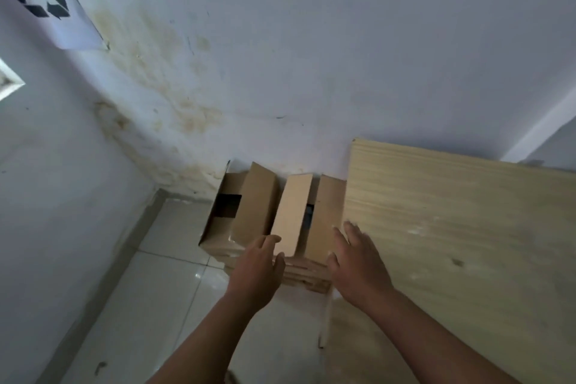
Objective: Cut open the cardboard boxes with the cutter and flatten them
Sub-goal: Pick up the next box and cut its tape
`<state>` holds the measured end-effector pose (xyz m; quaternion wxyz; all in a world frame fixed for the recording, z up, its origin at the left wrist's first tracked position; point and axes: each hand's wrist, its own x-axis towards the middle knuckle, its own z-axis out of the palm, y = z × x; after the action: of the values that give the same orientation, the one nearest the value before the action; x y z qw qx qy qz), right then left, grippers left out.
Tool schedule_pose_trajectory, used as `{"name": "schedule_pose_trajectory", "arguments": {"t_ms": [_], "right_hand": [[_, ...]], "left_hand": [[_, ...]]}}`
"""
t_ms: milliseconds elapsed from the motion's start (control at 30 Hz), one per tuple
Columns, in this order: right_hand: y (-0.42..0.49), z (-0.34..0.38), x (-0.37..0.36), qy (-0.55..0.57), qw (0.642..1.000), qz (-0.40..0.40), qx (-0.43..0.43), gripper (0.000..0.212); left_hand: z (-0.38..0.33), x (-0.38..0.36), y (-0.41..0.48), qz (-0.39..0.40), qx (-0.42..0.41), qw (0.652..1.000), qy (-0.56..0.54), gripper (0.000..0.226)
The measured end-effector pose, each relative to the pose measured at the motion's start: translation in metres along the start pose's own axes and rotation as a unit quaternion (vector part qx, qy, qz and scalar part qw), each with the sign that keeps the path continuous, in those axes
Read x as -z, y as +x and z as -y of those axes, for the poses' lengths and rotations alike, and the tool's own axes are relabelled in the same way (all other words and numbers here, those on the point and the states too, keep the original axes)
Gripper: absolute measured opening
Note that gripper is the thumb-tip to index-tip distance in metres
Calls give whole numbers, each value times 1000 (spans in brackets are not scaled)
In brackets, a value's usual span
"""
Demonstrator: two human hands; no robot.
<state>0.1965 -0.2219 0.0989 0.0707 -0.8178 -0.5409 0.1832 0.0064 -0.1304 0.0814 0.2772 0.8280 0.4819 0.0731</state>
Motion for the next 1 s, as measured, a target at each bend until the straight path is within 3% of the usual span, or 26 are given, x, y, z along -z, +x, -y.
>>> {"name": "schedule_pose_trajectory", "arguments": {"t_ms": [267, 533, 767, 933, 1000], "right_hand": [[13, 81, -53, 31, 991, 15, -132, 56], [49, 77, -122, 93, 964, 18, -247, 57], [112, 43, -226, 221, 875, -59, -428, 71], [147, 7, -284, 145, 896, -140, -395, 82], [157, -9, -297, 116, 903, -159, -382, 80]], "left_hand": [[103, 42, 26, 99, -45, 994, 29, 36], [140, -18, 69, 150, -41, 987, 25, 38], [165, -134, 127, 170, -88, 981, 13, 65], [181, -205, 174, 142, -137, 978, 65, 98], [188, -224, 182, 149, -142, 976, 72, 101]]}}
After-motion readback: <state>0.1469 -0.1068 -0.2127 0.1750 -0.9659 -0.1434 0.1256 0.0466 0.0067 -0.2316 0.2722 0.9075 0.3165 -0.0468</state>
